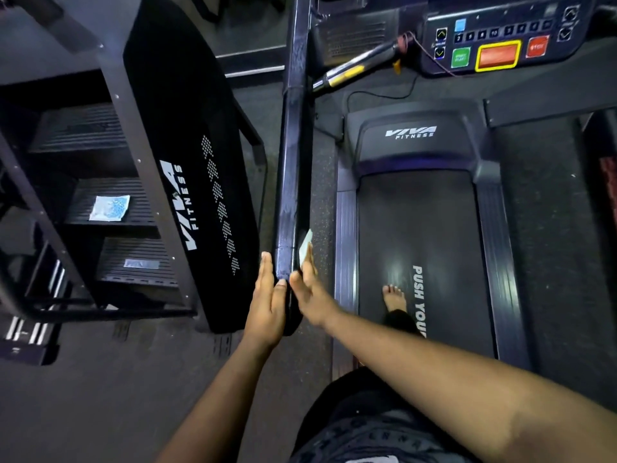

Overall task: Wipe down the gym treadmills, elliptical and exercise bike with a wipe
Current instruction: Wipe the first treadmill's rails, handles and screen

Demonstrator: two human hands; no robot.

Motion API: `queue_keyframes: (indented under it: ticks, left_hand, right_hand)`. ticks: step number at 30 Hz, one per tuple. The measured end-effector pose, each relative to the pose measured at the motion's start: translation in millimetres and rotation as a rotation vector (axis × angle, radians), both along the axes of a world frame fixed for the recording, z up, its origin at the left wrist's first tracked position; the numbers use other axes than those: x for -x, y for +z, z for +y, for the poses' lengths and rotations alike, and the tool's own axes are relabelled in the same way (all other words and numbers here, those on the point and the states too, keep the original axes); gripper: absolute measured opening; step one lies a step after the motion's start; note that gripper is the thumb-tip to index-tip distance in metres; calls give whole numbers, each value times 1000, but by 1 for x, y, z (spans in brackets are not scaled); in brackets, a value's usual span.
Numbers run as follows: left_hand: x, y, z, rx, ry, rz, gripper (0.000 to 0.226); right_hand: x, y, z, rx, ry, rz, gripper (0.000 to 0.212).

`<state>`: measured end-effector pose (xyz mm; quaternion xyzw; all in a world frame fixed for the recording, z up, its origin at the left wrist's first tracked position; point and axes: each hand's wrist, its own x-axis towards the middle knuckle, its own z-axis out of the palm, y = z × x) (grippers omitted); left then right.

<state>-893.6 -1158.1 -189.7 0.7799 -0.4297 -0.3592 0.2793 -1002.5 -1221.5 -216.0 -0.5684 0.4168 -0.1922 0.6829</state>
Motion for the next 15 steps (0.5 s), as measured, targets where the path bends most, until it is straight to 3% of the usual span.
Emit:
queue_keyframes:
  ticks: [4,6,10,15]
  left_hand:
    - [-6,-4,-21,10,-19,-47,72]
    - [-10,-6,-32,19,-34,-92,78]
    - [-10,-3,-57,-6,-47,-153,66]
    - [-14,-1,-88,-16,-48,-187,68]
  right_hand:
    - [-1,3,9,81,66,-13,122]
    - [-16,6,-28,115,-10,-5,124]
    - [-30,-2,-105,21,-102,2,131]
    - [-12,-18,-80,-23,95,1,134]
